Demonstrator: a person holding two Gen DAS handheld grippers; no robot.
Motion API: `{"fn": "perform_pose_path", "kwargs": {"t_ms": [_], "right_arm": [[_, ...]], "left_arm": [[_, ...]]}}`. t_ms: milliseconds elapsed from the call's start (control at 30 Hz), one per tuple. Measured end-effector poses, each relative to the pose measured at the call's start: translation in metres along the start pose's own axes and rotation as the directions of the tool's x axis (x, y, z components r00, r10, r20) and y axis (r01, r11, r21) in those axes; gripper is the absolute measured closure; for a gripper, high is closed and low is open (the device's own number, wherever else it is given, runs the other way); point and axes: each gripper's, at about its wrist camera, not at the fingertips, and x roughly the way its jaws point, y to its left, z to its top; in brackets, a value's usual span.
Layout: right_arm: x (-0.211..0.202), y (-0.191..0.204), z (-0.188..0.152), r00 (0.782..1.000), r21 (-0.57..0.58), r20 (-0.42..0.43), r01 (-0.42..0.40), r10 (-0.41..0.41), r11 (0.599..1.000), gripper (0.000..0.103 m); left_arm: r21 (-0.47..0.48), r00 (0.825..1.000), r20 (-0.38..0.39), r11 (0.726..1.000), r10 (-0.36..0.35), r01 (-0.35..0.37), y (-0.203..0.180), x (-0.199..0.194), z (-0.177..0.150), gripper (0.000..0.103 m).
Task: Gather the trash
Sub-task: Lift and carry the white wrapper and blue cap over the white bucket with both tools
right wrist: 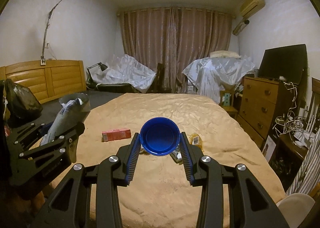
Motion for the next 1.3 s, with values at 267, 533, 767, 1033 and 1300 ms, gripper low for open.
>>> {"fn": "perform_pose_path", "kwargs": {"t_ms": [267,533,767,1033,1300], "right_arm": [[-0.013,-0.006,0.006,1.0,0.017,-0.005,0.01,-0.01,1.0,0.062],[-0.044,-0.044,0.006,0.997,0.06,-0.023,0.077,-0.076,0.995,0.062],[-0.091,-0.103,0.005,0.982,0.086,-0.049,0.188,-0.185,0.978,0.062],[-0.145,-0.181,-0.014,0.946,0.106,-0.099,0.319,-0.309,0.942,0.062],[-0.186,-0.266,-0.042,0.906,0.144,-0.187,0.407,-0.379,0.902,0.062]], "left_arm": [[-0.006,1.0,-0.014,1.0,-0.022,0.022,0.007,0.002,0.004,0.062],[0.005,0.994,-0.007,0.994,-0.112,0.112,-0.019,0.002,0.017,0.062],[0.044,0.972,-0.016,0.971,-0.236,0.237,-0.077,-0.001,0.025,0.061],[0.086,0.924,-0.069,0.92,-0.377,0.382,-0.148,-0.002,0.022,0.061],[0.132,0.849,-0.156,0.841,-0.505,0.524,-0.222,-0.008,0.01,0.061]]}}
